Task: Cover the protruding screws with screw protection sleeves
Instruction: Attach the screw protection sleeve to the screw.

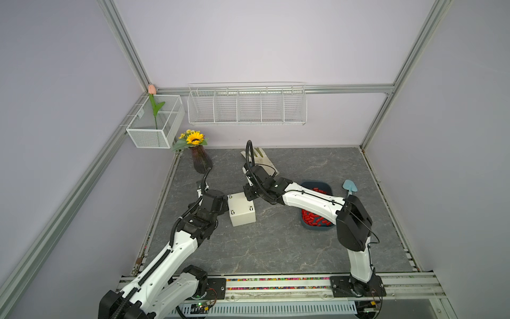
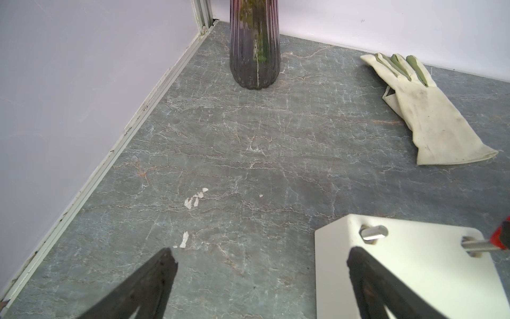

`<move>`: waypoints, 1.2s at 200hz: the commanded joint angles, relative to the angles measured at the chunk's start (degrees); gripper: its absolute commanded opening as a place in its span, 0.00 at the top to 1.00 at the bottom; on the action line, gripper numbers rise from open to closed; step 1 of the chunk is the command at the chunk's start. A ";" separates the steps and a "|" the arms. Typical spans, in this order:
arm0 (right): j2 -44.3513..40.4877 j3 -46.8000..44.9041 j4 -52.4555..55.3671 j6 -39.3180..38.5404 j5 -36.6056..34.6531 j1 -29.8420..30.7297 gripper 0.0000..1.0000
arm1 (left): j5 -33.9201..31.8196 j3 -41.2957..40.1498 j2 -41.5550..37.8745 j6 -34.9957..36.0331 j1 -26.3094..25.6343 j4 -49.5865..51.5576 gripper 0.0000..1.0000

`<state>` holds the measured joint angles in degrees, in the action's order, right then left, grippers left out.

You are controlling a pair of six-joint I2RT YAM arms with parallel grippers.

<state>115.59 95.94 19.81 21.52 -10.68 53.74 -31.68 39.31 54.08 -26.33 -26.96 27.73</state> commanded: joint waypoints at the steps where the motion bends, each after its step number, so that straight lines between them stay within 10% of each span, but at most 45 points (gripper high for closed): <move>1: -2.64 -1.78 0.35 1.11 0.19 0.37 0.83 | -1.01 -0.66 -0.89 -0.44 0.26 0.11 0.01; 240: -2.30 -2.62 0.58 1.74 0.13 1.05 0.84 | -0.89 -0.99 -1.44 -0.48 0.28 -0.02 0.01</move>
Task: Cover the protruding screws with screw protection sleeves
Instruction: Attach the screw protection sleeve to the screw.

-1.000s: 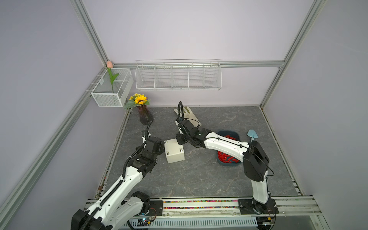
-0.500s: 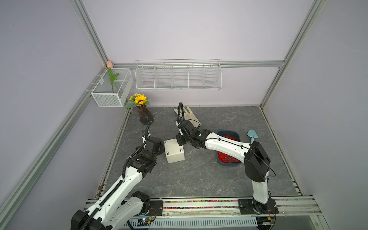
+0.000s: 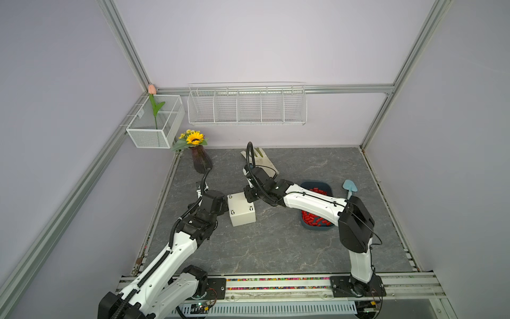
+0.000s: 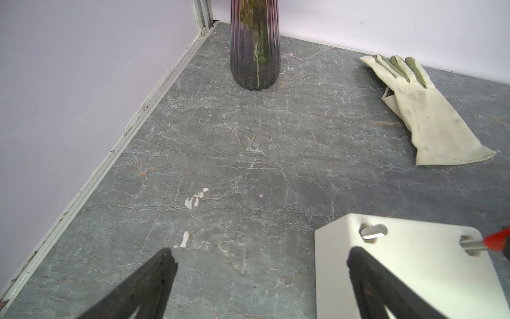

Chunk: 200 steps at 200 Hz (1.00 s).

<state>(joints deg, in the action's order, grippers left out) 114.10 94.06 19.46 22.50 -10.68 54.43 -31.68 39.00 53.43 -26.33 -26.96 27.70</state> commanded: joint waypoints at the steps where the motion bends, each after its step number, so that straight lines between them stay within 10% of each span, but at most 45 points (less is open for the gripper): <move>1: -0.77 -0.73 0.93 0.73 0.13 0.34 0.84 | -0.91 -0.68 -0.79 -0.48 0.26 0.03 0.01; 200: 1.30 0.16 1.28 1.07 0.83 0.18 0.80 | -1.14 -0.95 -0.52 -0.47 0.32 -0.28 0.01</move>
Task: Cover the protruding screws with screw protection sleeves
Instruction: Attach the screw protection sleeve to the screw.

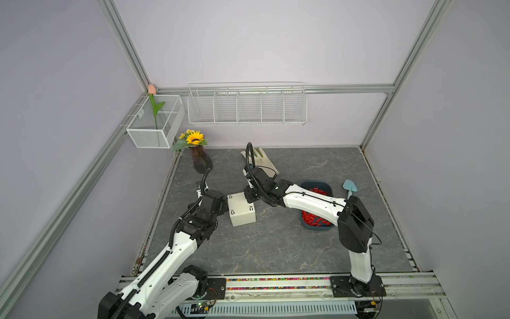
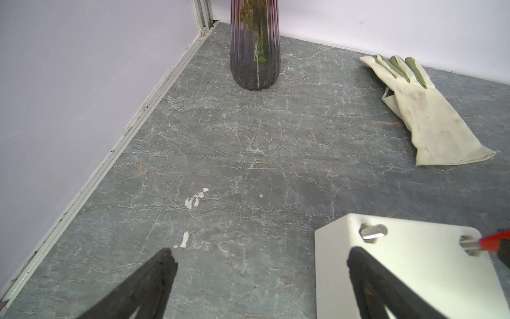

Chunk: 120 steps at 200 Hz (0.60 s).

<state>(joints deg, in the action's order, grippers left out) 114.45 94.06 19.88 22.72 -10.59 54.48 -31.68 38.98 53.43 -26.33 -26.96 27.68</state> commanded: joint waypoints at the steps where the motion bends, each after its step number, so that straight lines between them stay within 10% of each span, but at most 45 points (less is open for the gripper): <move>1: 0.95 0.16 0.86 0.80 0.74 0.16 0.80 | -1.17 -0.93 -0.52 -0.47 0.28 -0.26 0.01; 120: 0.42 0.77 1.37 0.57 0.68 0.16 0.72 | -1.28 -1.14 -0.74 -0.48 0.32 -0.30 0.01</move>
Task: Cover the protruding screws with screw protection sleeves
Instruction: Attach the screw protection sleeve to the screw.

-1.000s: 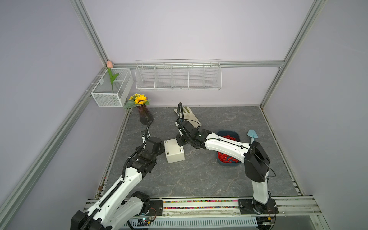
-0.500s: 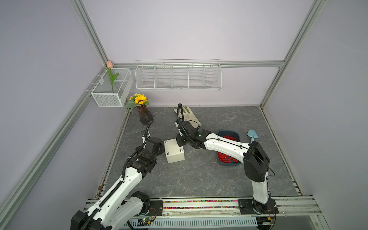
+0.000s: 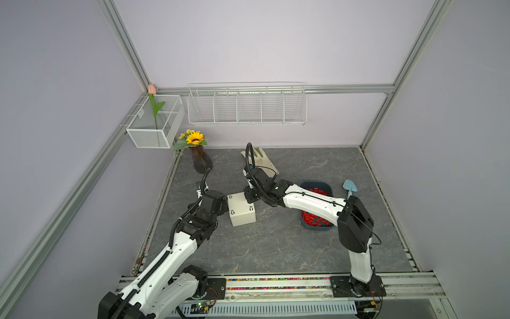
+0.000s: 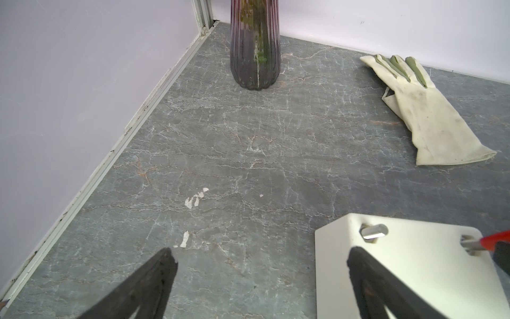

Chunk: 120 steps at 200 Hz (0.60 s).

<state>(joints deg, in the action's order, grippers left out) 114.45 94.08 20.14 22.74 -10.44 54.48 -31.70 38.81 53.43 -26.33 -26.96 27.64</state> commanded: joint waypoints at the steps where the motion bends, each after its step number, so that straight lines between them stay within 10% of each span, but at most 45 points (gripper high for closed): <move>1: 0.42 0.75 1.12 0.59 0.51 0.13 0.72 | -1.26 -0.99 -0.72 -0.48 0.32 -0.24 0.01; 120: -0.74 2.16 2.08 -0.49 0.83 0.18 0.67 | -1.34 -0.84 -0.86 -0.43 0.33 -0.30 0.01</move>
<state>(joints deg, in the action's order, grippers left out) 114.45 94.83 21.52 22.68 -10.31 54.48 -31.70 38.33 53.39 -26.33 -26.96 27.49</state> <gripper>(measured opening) 0.328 0.991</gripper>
